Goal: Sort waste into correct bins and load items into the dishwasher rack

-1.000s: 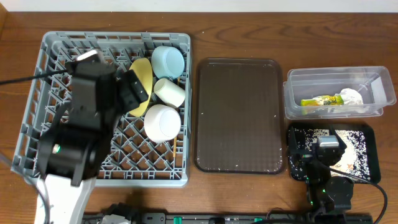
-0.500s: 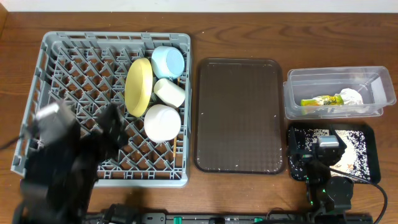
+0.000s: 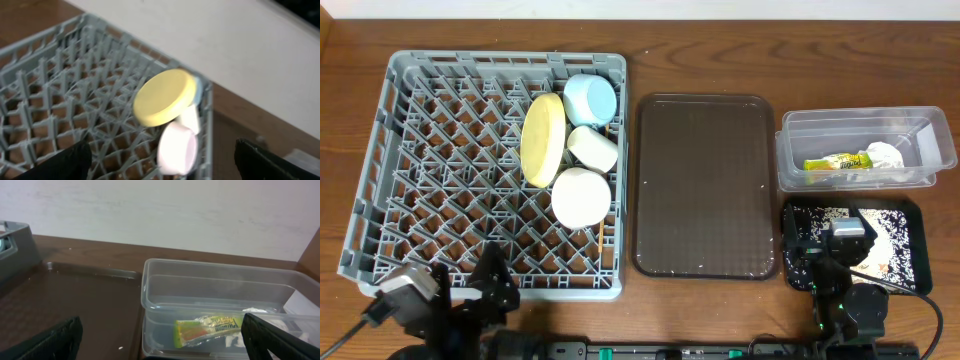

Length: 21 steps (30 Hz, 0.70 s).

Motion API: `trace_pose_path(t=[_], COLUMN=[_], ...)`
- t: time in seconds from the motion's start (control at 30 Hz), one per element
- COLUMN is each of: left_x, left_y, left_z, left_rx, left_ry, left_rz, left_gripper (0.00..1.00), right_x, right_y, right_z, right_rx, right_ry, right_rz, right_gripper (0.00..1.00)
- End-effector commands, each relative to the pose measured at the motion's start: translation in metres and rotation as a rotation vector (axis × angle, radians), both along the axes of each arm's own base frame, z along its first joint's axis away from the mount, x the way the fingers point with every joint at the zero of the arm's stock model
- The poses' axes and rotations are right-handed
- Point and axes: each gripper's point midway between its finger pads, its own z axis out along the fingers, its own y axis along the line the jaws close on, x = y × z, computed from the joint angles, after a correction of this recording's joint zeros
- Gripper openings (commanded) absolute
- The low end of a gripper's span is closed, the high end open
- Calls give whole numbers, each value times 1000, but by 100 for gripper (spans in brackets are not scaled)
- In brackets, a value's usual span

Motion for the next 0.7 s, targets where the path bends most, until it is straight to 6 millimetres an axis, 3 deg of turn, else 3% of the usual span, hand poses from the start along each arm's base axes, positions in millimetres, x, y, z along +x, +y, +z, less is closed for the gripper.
trace_pose_path(t=[0.0, 0.13, 0.43, 0.53, 0.67], left_x=[6, 22, 64, 71, 84], left_y=[9, 18, 19, 20, 20], left_z=[-18, -16, 22, 20, -3], left_rx=[17, 3, -17, -18, -18], left_ry=[-27, -154, -539, -608, -610], left_rz=[60, 135, 132, 129, 129], left_gripper=[92, 92, 92, 92, 92], right_x=[0, 0, 0, 0, 0], right_y=[-2, -2, -2, -2, -2], right_z=[0, 0, 0, 0, 0], right_rx=[-12, -12, -12, -12, -12], right_ry=[-2, -2, -2, -2, -2], right_rz=[-5, -5, -5, -5, -5], right_gripper=[99, 99, 99, 99, 99])
